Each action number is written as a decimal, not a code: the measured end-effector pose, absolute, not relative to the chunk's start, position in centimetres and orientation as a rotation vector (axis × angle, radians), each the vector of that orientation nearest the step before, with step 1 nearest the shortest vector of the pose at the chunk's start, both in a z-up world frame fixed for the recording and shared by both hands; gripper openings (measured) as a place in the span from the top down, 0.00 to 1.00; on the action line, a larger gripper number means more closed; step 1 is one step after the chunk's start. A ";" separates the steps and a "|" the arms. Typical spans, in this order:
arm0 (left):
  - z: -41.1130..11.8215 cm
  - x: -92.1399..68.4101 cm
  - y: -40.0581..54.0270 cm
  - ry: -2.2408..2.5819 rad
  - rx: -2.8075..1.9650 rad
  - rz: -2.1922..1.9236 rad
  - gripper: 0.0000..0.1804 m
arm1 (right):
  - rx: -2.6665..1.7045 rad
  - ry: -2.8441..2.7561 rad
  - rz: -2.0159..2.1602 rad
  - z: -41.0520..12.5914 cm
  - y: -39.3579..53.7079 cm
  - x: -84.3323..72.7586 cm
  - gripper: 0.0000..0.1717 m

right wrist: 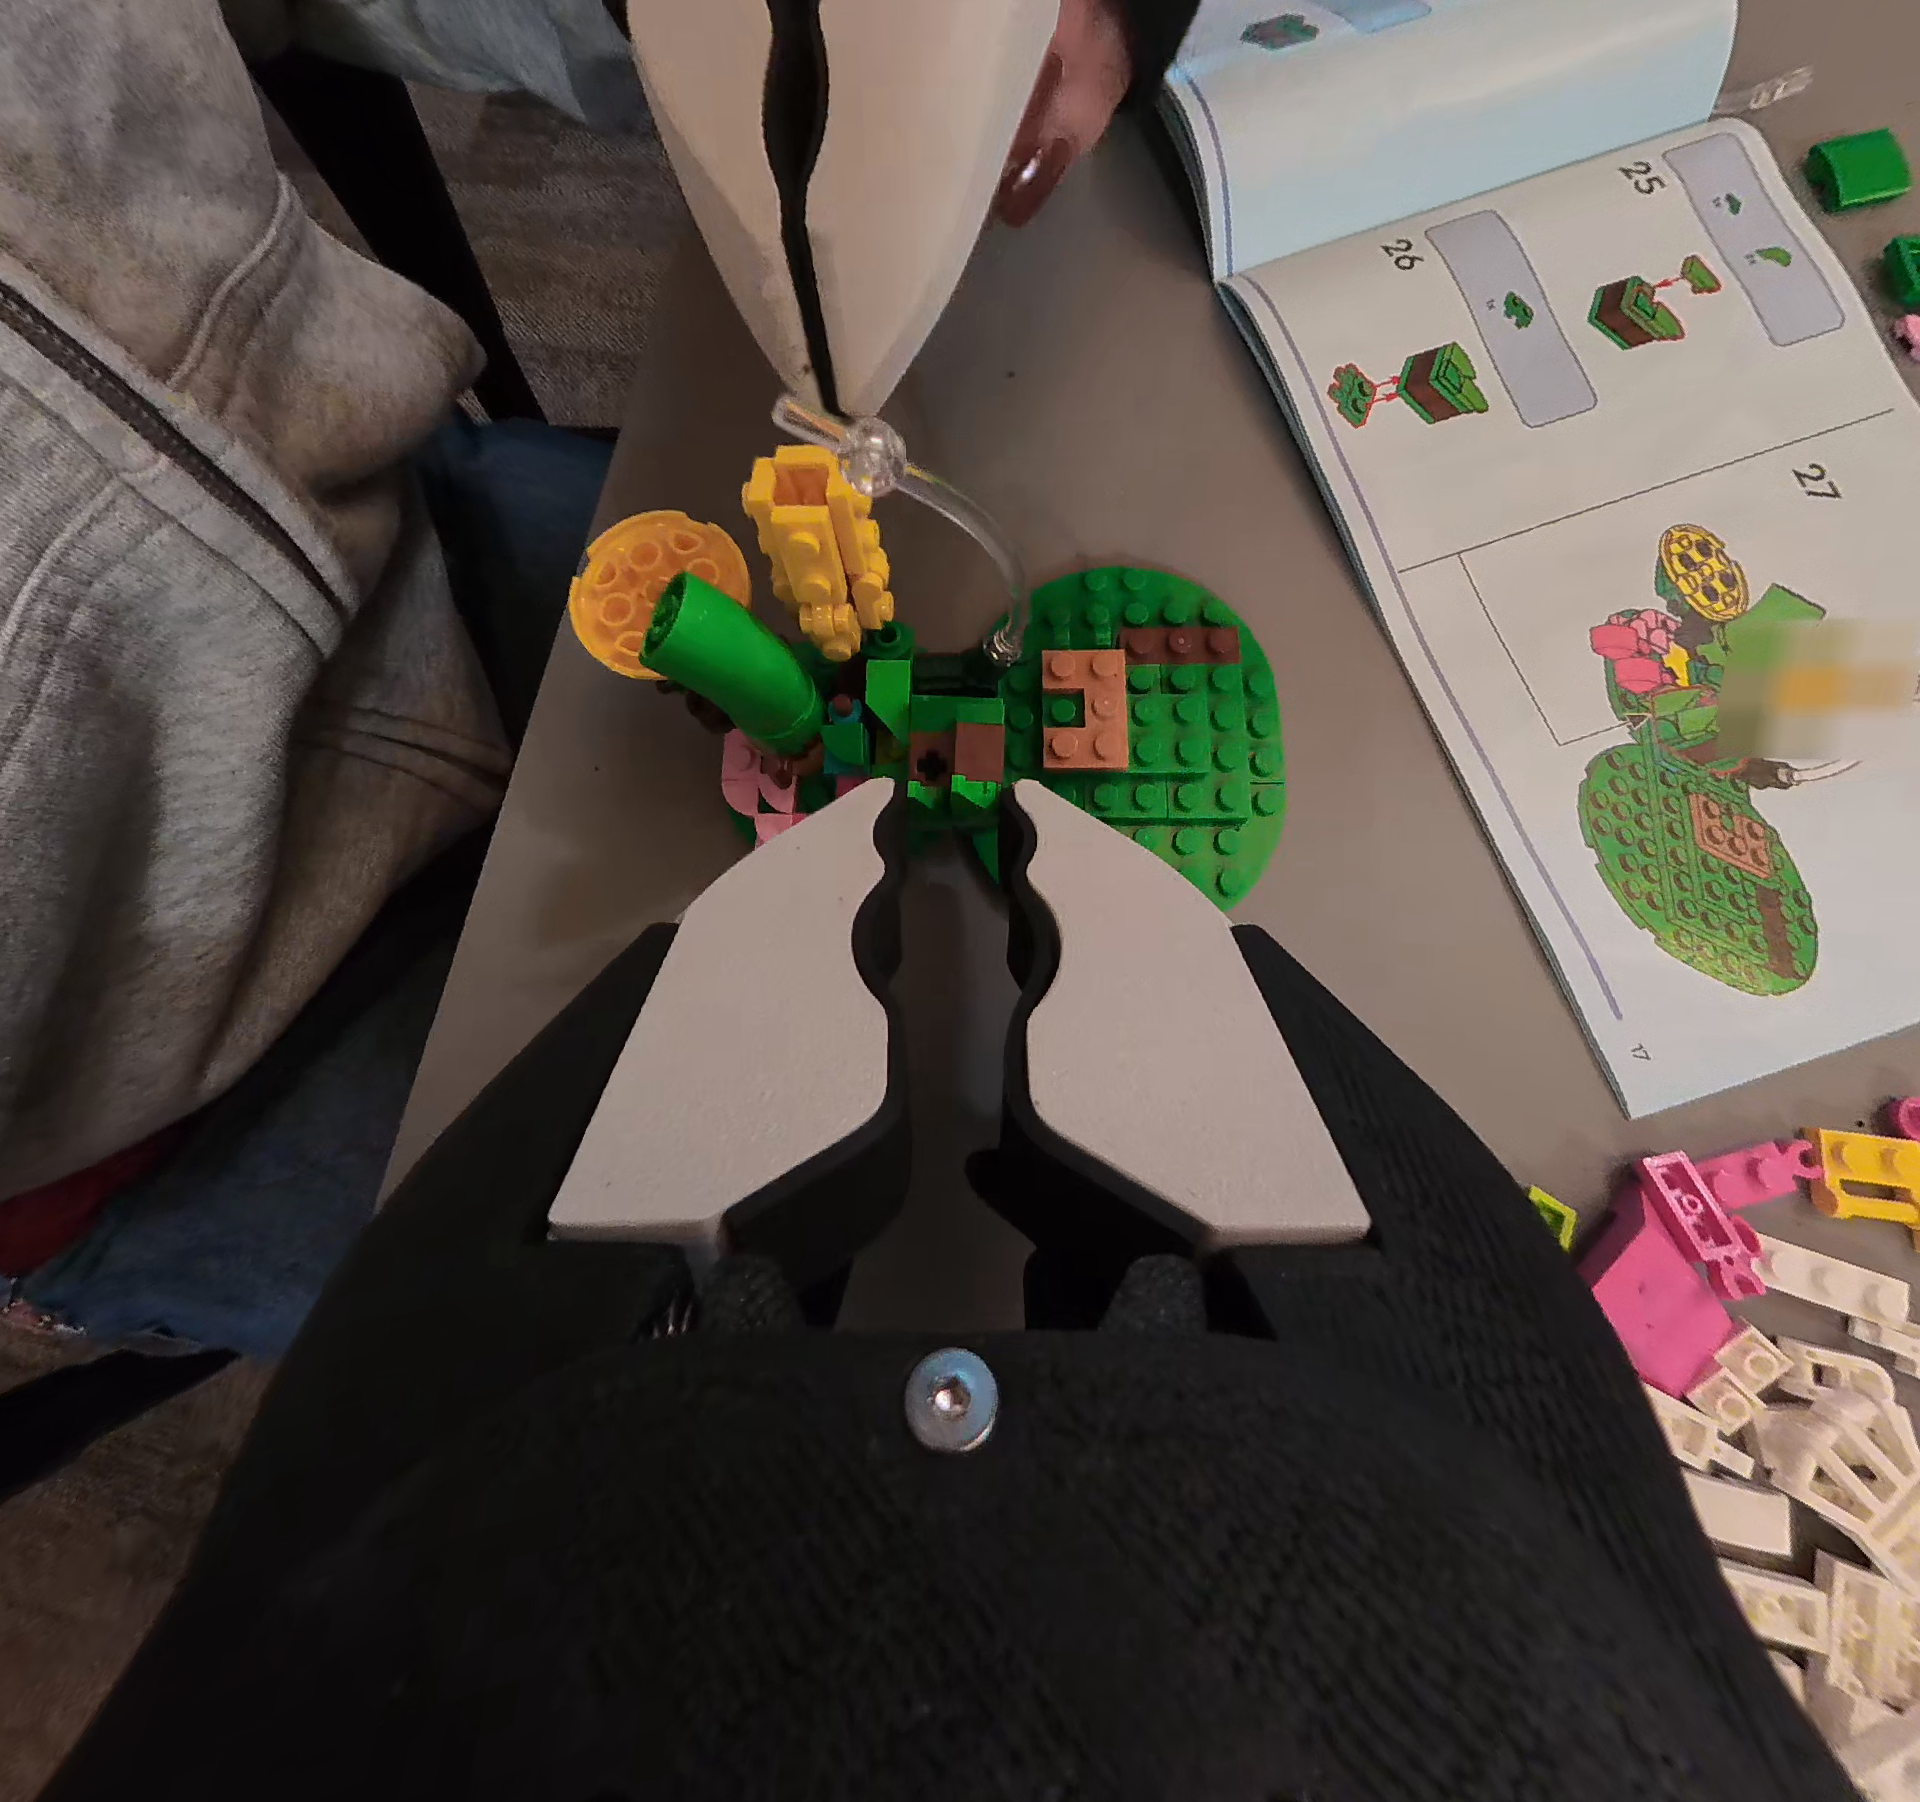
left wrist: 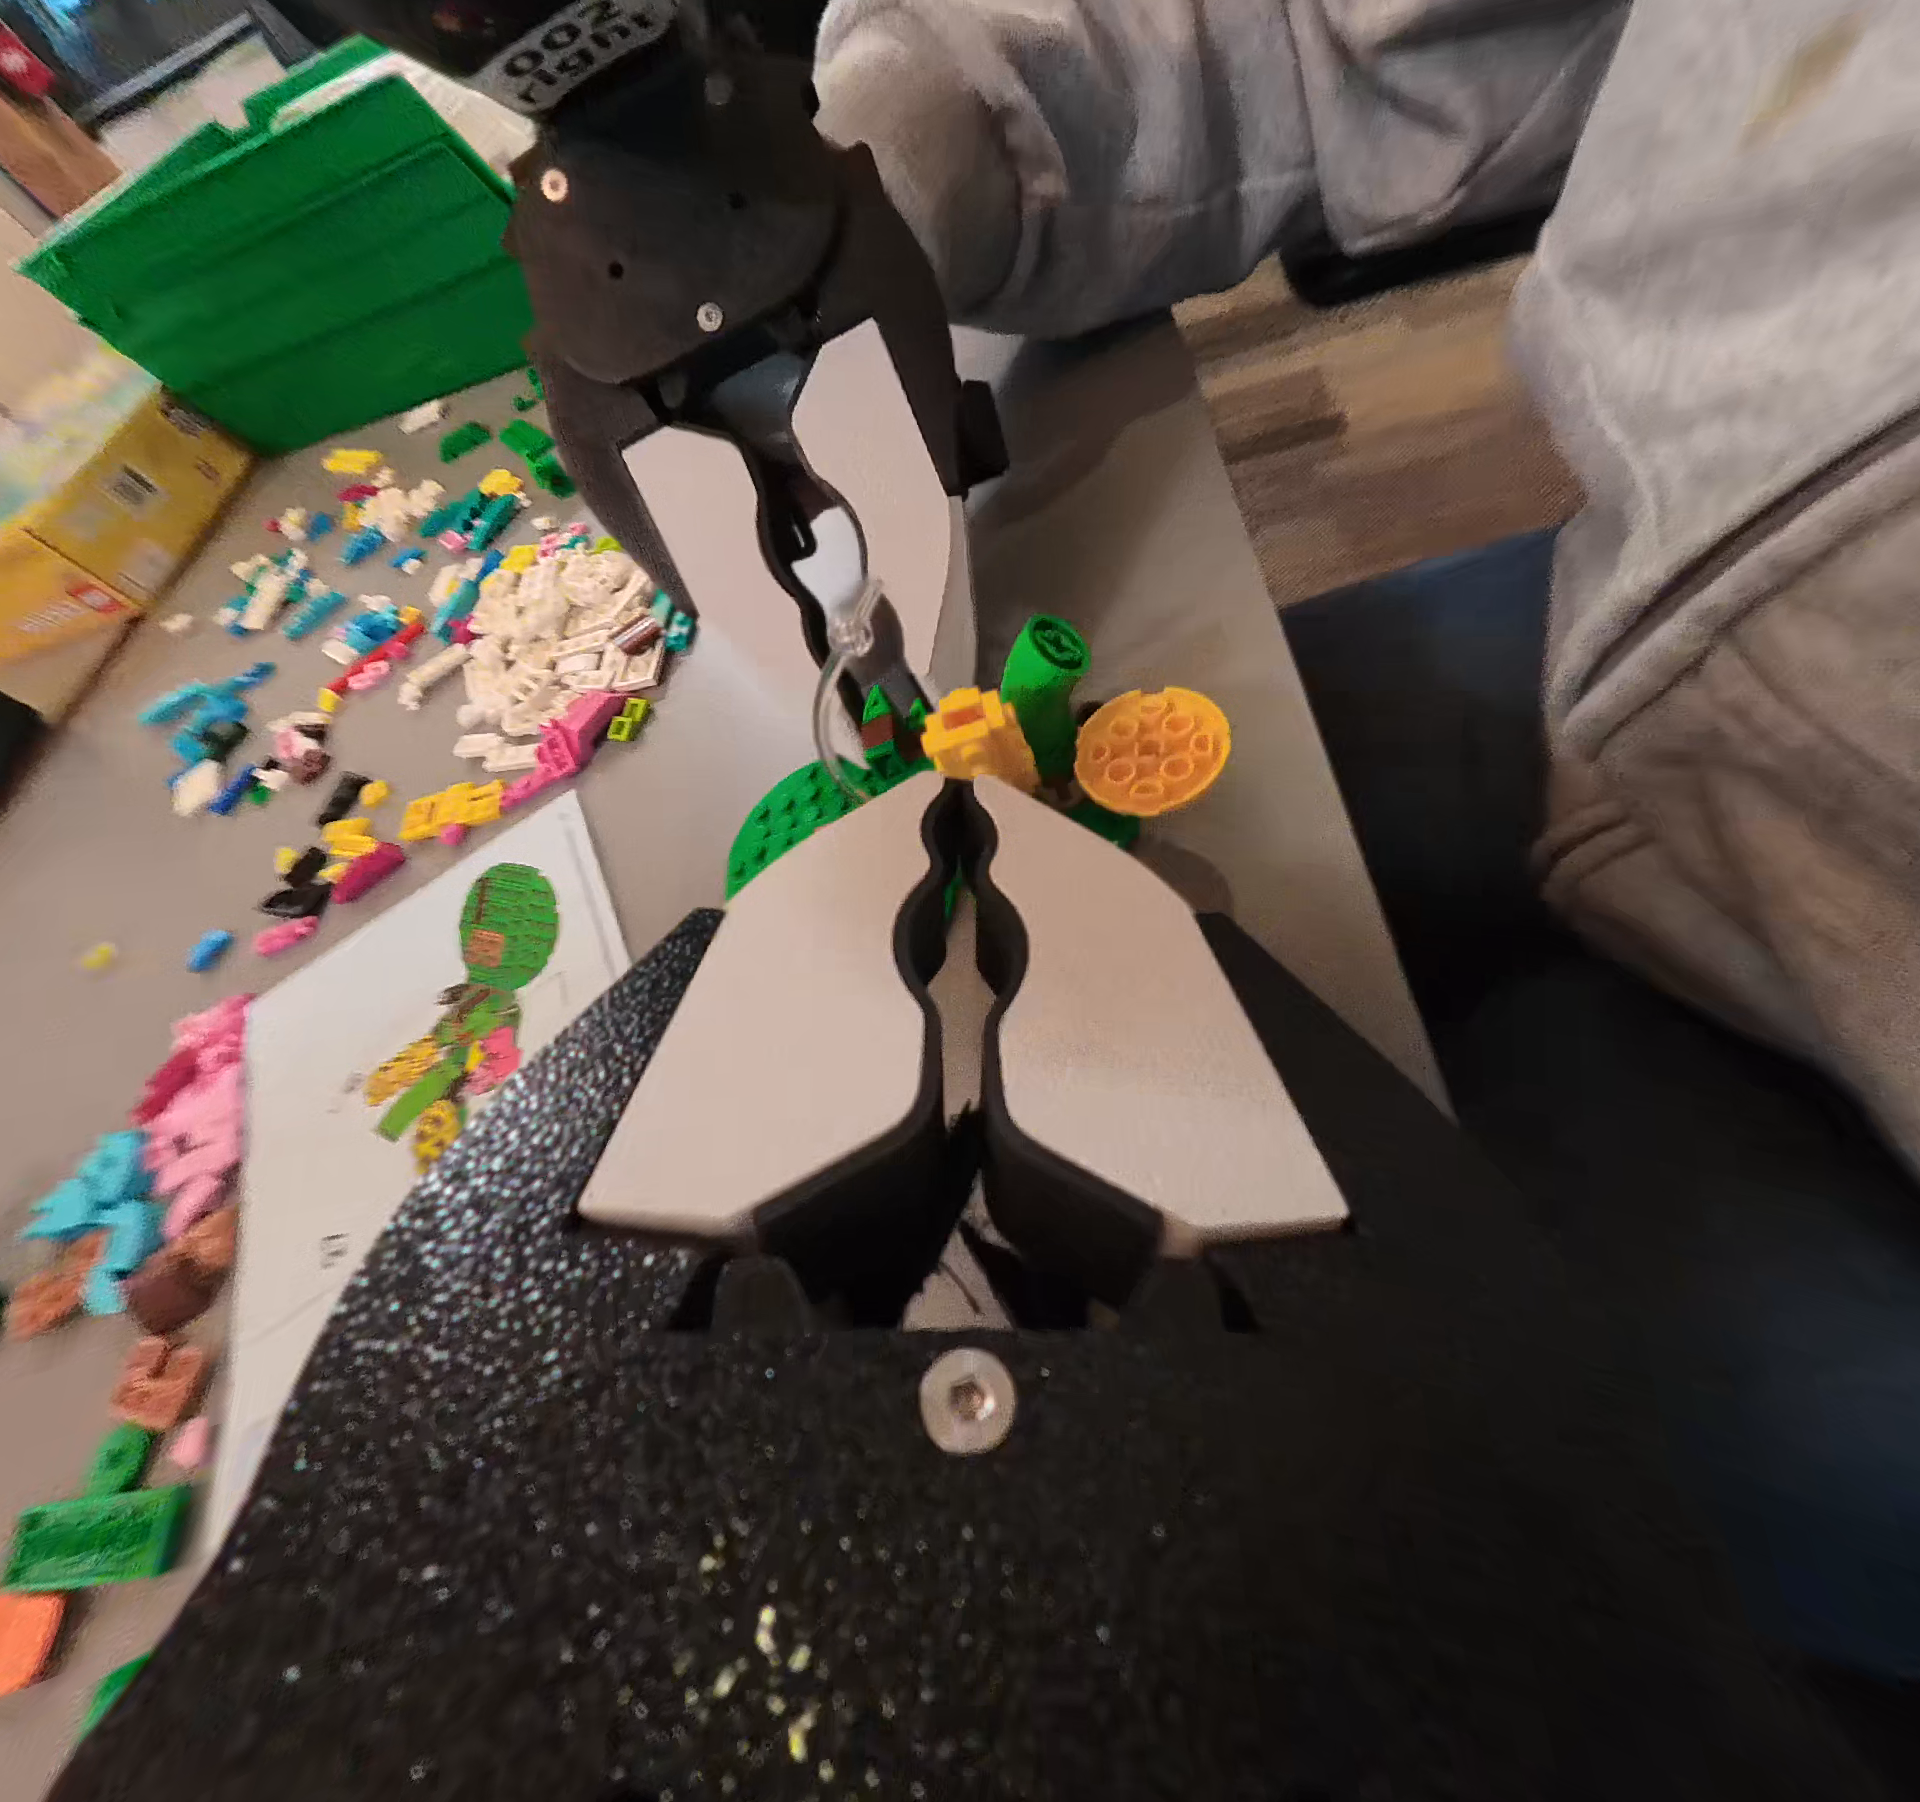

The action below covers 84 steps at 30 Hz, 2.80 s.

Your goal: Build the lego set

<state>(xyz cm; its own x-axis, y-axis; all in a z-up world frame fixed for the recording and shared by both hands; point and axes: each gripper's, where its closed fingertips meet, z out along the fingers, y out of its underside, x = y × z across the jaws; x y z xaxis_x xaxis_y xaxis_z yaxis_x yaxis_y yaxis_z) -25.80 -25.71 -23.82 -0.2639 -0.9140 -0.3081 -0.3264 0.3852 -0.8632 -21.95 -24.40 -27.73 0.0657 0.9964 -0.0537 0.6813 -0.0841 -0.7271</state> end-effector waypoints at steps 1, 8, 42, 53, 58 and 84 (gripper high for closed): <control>-23.9 -25.9 -25.6 1.793 -1.062 -0.822 1.00 | -1.826 -1.674 0.770 -27.7 -24.4 -21.9 0.92; -24.2 -26.4 -25.3 1.781 -1.085 -0.791 1.00 | -1.831 -1.645 0.716 -27.0 -24.1 -21.3 0.92; -19.7 -29.3 -15.8 0.936 -1.222 -0.396 1.00 | -1.410 -0.670 0.344 -19.5 -16.5 -14.4 0.92; -19.6 -28.7 -16.4 0.951 -1.221 -0.474 1.00 | -1.329 -0.676 0.157 -18.8 -15.9 -13.0 0.92; -19.6 -28.8 -16.4 0.944 -1.222 -0.485 1.00 | -1.405 -0.835 0.288 -20.5 -16.9 -15.1 0.92; -19.8 -28.4 -16.6 0.966 -1.222 -0.495 1.00 | -2.055 -1.238 0.423 -28.3 -20.2 -14.6 0.83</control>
